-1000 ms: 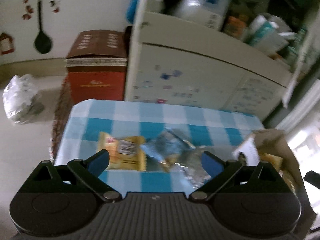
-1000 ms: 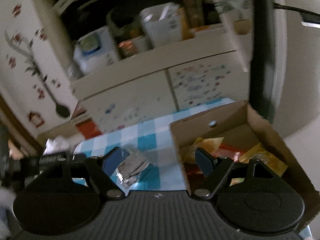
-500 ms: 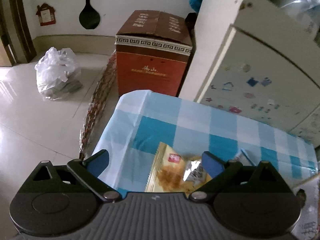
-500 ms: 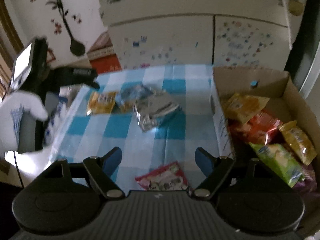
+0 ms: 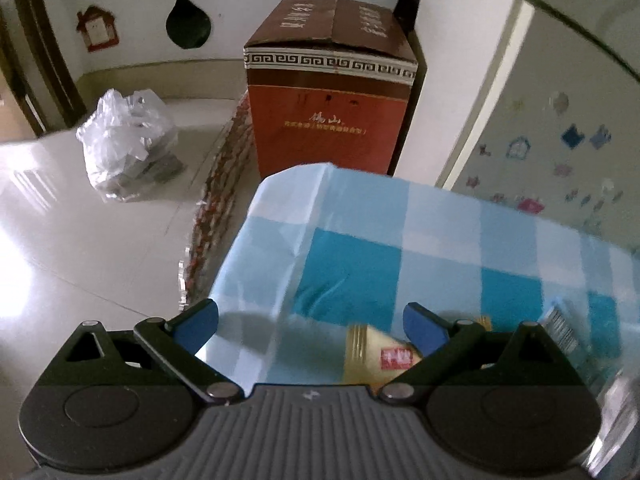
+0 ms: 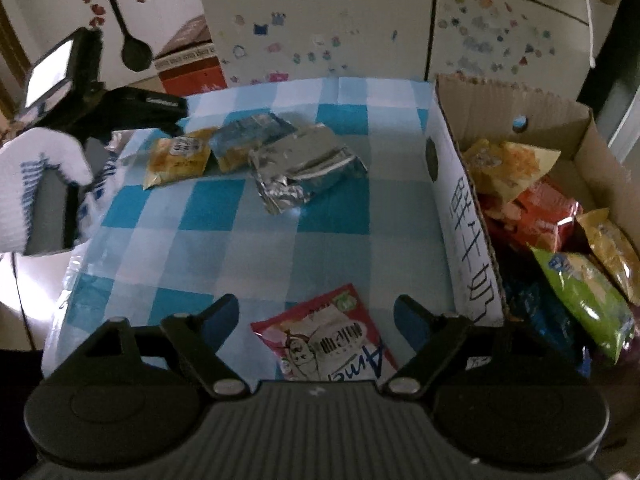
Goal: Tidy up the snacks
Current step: 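Grasp the white-red Amer bag with the right tool while the left tool grasps a waffle bag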
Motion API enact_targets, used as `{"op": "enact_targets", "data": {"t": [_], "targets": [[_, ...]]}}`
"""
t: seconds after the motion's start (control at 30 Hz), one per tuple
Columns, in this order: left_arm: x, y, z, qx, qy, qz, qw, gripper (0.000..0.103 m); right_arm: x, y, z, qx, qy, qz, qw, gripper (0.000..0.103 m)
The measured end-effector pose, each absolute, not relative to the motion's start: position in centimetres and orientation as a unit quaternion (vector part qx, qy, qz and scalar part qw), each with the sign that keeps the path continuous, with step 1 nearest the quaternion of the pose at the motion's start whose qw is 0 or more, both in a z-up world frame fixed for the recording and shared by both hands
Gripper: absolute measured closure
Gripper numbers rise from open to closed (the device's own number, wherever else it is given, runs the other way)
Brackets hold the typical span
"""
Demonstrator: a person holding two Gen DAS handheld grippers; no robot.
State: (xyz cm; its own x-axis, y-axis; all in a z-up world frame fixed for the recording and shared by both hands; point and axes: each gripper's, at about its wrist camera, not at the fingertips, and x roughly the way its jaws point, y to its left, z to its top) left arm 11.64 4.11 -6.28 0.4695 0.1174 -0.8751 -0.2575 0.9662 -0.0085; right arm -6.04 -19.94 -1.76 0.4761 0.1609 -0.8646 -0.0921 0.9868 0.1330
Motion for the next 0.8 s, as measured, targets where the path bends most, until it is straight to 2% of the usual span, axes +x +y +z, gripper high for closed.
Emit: {"op": "enact_targets", "data": {"t": [0.37,0.63,0.8], "targets": [[8.1,4.1,-5.7,-0.024,0.528,0.068,0.846,0.002,-5.7,-19.8,-3.8,0.05,0.542,0.066,0.836,0.017],[6.4,4.2,-3.2,-0.059,0.507,0.025,0.86,0.002,-5.9,-20.5,-3.0,0.112,0.544,0.117,0.824,0.017],[6.4,2.1,-3.0,-0.055,0.51,-0.028,0.858,0.002,-6.0,-20.4,-2.8,0.063,0.537,0.091,0.836,0.017]]}}
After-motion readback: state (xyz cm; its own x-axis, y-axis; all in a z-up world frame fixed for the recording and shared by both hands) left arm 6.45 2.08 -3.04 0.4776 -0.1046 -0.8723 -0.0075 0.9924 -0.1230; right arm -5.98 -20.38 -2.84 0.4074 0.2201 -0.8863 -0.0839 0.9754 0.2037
